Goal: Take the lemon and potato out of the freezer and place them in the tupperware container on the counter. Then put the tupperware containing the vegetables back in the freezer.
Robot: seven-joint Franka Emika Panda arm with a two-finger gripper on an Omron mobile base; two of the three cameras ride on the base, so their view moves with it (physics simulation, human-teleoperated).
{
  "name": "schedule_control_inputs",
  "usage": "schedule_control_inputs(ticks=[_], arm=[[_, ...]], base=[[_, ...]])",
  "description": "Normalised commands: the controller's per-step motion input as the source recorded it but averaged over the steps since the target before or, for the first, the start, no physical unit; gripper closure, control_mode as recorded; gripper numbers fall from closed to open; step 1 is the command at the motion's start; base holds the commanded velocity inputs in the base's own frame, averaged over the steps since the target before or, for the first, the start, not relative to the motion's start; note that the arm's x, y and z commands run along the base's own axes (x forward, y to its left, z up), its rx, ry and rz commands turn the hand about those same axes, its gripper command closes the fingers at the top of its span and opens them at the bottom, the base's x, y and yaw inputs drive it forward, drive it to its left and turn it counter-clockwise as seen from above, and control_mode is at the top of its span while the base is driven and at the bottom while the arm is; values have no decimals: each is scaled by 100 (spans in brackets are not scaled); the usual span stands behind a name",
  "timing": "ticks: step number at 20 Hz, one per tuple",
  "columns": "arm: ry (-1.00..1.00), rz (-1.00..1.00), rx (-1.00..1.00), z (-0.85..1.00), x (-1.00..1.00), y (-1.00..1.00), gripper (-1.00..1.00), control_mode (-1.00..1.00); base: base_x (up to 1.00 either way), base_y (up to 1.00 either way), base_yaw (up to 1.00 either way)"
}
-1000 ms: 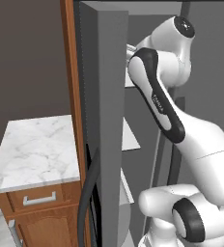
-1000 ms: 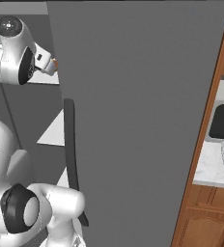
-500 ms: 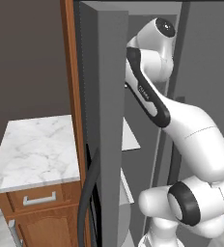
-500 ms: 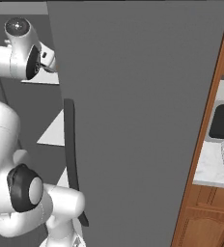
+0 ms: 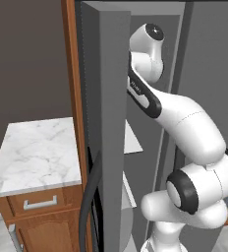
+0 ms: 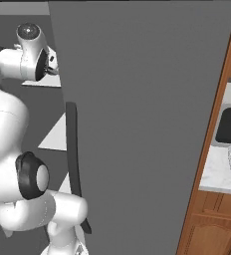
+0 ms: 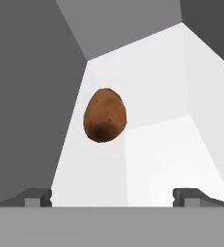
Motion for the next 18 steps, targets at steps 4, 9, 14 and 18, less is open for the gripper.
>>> schedule_control_inputs(ticks=[4,9,14,18], arm=[[4,0,0,-13,50,15,-100,-100],[4,0,0,-7,48,17,-100,-100],[5,0,0,-9,44,14,-100,-100],[5,0,0,-15,44,11,-100,-100]], base=[[0,0,0],[0,0,0],[0,0,0],[0,0,0]])
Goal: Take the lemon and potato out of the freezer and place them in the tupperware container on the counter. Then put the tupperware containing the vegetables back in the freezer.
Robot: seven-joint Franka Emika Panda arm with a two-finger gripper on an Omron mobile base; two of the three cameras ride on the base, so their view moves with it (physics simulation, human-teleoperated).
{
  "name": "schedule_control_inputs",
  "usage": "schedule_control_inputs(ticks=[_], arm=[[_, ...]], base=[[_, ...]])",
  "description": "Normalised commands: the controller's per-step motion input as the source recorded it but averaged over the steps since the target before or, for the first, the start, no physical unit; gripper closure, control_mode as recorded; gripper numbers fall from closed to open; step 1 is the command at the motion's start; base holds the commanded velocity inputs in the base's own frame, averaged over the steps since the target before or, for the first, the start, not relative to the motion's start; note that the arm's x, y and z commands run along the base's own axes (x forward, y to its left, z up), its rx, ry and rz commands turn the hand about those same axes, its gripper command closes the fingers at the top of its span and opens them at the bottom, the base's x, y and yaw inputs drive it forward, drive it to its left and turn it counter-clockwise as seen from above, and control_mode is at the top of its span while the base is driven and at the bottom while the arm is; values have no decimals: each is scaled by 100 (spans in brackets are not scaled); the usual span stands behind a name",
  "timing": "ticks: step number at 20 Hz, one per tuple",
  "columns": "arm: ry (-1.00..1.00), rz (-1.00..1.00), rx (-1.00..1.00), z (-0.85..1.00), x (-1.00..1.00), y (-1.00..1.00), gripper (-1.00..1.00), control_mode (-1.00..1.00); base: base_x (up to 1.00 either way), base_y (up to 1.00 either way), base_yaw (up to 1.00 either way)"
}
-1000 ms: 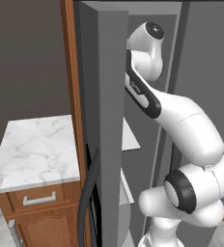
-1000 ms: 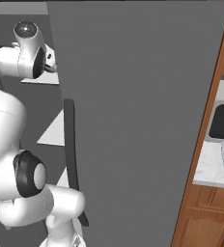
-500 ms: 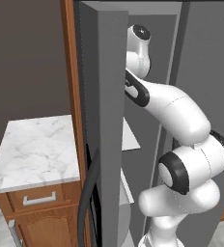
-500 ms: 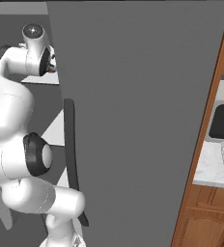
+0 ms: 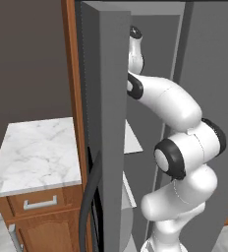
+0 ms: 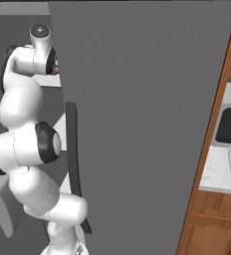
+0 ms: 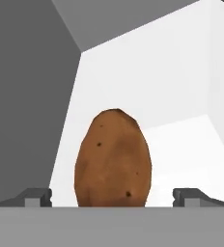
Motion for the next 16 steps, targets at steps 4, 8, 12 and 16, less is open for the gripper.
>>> schedule_control_inputs(ticks=[4,8,12,16], arm=[[3,0,0,-17,34,8,-100,-100],[1,0,-1,-11,6,5,-100,-100],[1,0,-2,-16,1,11,-100,-100],[3,0,-2,-21,0,26,100,-100]], base=[[0,0,0],[0,0,0],[0,0,0],[0,0,0]])
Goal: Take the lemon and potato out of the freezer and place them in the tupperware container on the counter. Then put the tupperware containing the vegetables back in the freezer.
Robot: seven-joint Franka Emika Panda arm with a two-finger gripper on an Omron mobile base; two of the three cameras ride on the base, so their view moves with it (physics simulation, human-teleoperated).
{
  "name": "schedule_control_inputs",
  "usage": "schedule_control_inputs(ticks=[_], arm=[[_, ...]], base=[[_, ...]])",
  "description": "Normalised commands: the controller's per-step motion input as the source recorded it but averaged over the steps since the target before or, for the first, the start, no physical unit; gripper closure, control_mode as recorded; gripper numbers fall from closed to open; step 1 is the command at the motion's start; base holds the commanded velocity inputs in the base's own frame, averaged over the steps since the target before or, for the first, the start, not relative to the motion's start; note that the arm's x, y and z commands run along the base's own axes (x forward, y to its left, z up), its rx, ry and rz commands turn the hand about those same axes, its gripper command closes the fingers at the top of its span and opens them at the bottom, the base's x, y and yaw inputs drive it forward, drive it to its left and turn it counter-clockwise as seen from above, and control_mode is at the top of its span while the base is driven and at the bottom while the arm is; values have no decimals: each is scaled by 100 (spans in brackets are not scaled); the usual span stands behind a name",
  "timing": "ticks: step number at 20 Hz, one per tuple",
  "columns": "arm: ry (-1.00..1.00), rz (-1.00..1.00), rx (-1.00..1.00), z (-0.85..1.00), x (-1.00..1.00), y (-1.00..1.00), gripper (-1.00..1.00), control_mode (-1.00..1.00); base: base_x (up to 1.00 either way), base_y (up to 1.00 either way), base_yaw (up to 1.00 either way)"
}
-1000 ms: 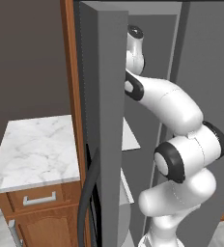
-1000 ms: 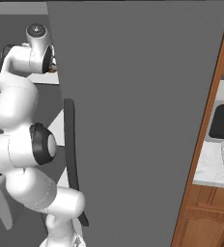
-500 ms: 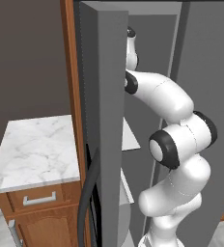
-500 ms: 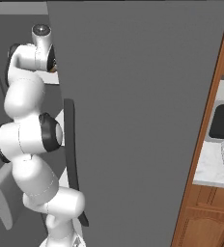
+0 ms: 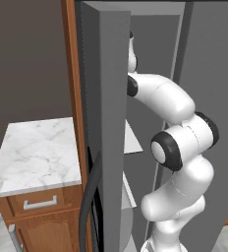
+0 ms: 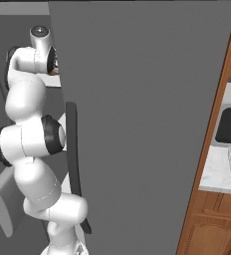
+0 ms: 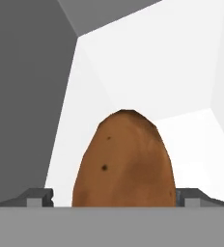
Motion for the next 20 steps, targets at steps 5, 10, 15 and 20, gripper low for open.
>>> schedule_control_inputs(ticks=[5,10,15,20], arm=[[4,0,-2,-22,1,28,100,-100],[0,0,0,-17,2,5,100,-100],[-5,0,0,-2,-33,-5,100,-100],[-23,0,0,14,-90,-31,100,-100]], base=[[0,0,0],[0,0,0],[0,0,0],[0,0,0]])
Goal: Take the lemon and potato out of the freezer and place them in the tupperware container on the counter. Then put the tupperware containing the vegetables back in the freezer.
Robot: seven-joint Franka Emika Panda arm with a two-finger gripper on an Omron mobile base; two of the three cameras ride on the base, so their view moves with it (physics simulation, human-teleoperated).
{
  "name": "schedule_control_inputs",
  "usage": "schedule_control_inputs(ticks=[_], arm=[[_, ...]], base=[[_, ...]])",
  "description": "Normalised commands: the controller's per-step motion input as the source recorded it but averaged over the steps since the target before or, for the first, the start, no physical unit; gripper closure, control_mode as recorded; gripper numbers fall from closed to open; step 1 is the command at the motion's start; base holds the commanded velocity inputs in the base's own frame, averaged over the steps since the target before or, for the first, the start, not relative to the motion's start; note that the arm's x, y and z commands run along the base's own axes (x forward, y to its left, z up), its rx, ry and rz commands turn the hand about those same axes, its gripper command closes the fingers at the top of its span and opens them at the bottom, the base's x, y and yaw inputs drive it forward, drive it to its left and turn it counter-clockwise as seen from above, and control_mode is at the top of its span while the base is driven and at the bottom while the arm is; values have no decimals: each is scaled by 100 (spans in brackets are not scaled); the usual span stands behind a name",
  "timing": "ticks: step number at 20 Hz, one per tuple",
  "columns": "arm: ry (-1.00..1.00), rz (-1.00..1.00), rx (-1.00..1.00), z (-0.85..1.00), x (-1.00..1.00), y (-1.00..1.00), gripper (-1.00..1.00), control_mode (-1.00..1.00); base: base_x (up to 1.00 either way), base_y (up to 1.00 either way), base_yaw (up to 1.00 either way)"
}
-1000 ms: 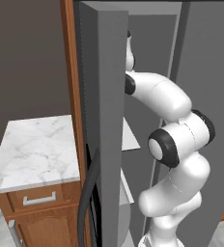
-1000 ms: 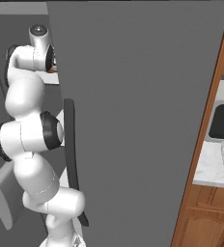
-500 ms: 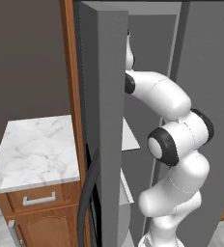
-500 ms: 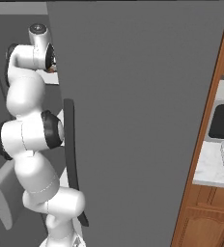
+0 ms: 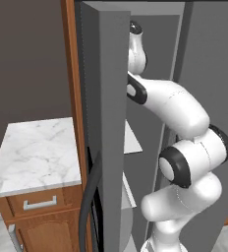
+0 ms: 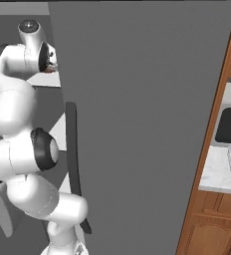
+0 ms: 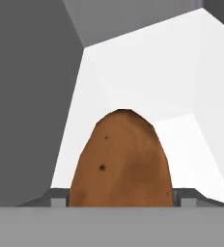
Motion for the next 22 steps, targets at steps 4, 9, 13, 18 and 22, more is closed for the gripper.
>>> schedule_control_inputs(ticks=[4,9,13,18,22], arm=[[-23,0,0,23,-100,-52,100,-100],[-14,0,0,28,-100,-60,100,-100],[-4,0,0,32,-100,-22,100,-100],[0,0,0,41,-100,0,100,-100],[0,-1,0,30,-100,0,100,-100]], base=[[0,0,0],[0,0,0],[0,0,0],[0,0,0],[0,0,0]])
